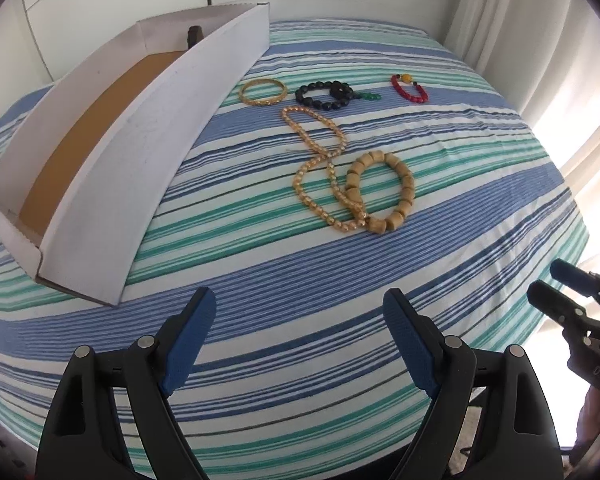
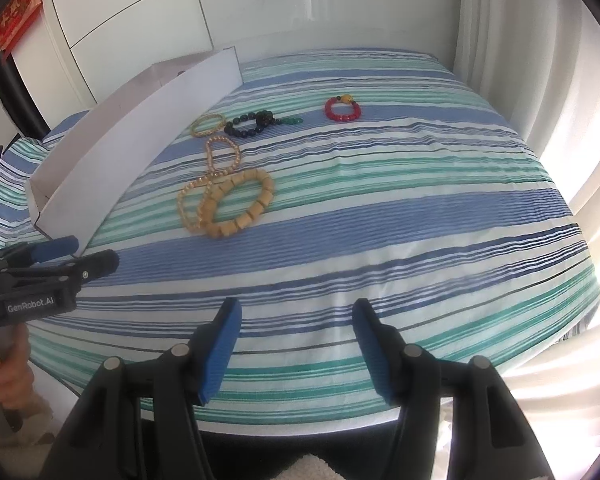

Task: Organize jewelry

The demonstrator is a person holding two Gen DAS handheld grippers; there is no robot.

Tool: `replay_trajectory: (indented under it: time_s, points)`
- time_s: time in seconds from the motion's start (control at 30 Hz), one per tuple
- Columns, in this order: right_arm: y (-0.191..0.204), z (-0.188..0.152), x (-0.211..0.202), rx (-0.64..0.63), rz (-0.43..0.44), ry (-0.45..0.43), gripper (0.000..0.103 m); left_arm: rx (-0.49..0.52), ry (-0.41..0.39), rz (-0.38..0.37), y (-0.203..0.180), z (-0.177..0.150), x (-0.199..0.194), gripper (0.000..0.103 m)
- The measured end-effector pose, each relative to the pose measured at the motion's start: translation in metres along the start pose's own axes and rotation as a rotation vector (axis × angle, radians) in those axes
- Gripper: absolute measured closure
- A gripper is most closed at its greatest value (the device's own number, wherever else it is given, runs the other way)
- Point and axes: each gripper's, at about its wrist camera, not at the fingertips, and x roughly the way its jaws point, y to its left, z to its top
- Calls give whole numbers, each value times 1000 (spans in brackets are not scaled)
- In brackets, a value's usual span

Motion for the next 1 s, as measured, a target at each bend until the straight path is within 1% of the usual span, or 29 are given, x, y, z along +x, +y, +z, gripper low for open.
replay_trajectory:
  time_s: [0.23, 0.33, 0.47, 0.63, 0.7, 0.9, 1.0]
  points:
    - [1, 4, 13, 0, 14, 25, 44, 3, 33, 2, 3, 10, 17, 17]
    - [-3, 8, 19, 1, 8, 31, 44, -12, 35, -3, 11, 27, 24, 16]
    - [-13, 18, 26, 21, 1, 39, 44, -71, 52, -28, 30, 50, 36, 17]
    - [-24, 33, 35, 45, 21, 46, 44, -97, 72, -58, 42, 76, 48, 17]
    - [-30, 43, 40, 48, 33, 56, 44, -115, 74, -78, 49, 88, 52, 17]
    - [-60, 96, 50, 68, 37, 15, 44, -185, 99, -144, 69, 117, 71, 17]
    - [-73, 122, 67, 74, 46, 21, 44, -170, 116, -132, 61, 128, 88, 17]
